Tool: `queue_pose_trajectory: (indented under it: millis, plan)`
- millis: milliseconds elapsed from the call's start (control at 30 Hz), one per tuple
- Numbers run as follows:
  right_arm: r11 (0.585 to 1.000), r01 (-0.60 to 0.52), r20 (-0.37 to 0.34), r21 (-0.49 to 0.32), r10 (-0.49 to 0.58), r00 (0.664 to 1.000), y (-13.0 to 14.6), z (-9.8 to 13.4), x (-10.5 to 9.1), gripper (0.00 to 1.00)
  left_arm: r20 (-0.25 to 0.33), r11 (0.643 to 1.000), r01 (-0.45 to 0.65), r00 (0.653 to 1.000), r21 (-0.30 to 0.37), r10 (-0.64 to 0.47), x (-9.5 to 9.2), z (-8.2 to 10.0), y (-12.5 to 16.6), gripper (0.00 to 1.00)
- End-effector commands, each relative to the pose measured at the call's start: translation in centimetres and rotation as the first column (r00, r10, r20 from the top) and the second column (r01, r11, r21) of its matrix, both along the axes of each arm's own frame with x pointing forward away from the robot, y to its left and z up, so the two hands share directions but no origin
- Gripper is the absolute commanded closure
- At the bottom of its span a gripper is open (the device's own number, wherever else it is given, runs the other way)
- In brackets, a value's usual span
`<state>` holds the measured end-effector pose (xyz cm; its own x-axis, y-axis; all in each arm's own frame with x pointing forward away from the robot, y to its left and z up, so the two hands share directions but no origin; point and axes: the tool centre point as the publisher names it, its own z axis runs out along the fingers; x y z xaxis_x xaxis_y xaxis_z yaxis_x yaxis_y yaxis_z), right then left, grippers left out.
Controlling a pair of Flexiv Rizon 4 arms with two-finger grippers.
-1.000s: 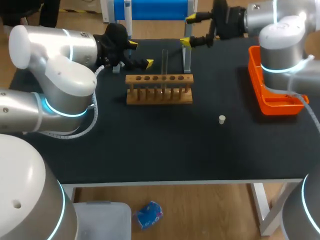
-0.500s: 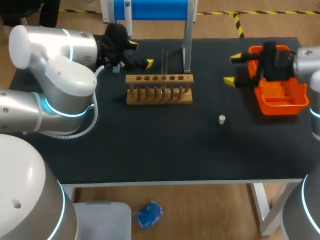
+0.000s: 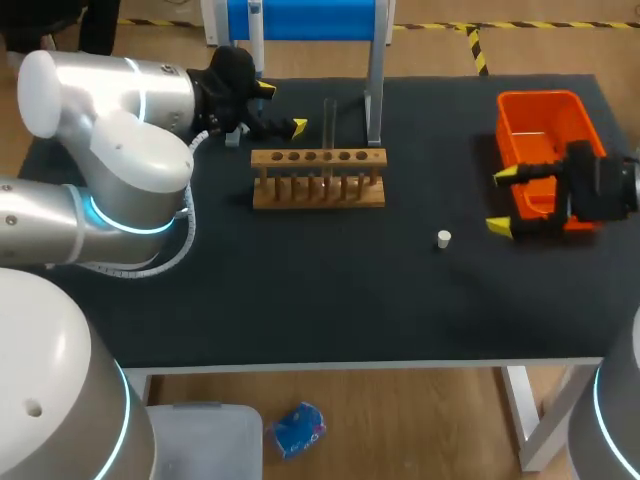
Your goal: Invert the test tube, pick up the pipette, mount the tip to pipette, aspirate from beaker and dispense into the tube, eject the tip, return the pipette, and cap with the stopper.
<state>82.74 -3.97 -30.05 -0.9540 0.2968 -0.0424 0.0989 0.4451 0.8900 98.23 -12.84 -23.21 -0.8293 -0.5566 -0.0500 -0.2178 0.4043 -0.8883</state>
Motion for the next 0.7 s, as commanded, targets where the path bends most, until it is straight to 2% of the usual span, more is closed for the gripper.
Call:
queue_pose_trajectory:
  millis: [33, 200, 333, 700]
  plan:
    - [1.0, 0.007, -0.028, -0.014, -0.007, 1.0, -1.1, -1.6, -0.9, 0.0, 0.004, 1.0, 0.001, 1.0, -0.004, -0.001, 0.0, -0.2, 0.1, 0.0]
    - [1.0, 0.014, -0.055, -0.028, -0.016, 0.998, -0.8, -3.8, -1.0, 0.0, 0.004, 1.0, 0.001, 1.0, -0.004, -0.001, 0.0, -0.2, 0.1, 0.0]
    - [0.997, -0.003, -0.057, -0.072, -0.001, 0.998, 0.2, -5.2, -1.0, 0.0, 0.004, 1.0, 0.001, 1.0, -0.004, -0.001, 0.0, -0.2, 0.1, 0.0]
    - [0.989, -0.052, -0.094, -0.137, 0.039, 0.995, 1.4, -7.3, -0.4, 0.0, 0.004, 1.0, 0.001, 1.0, -0.004, -0.001, 0.0, -0.2, 0.1, 0.0]
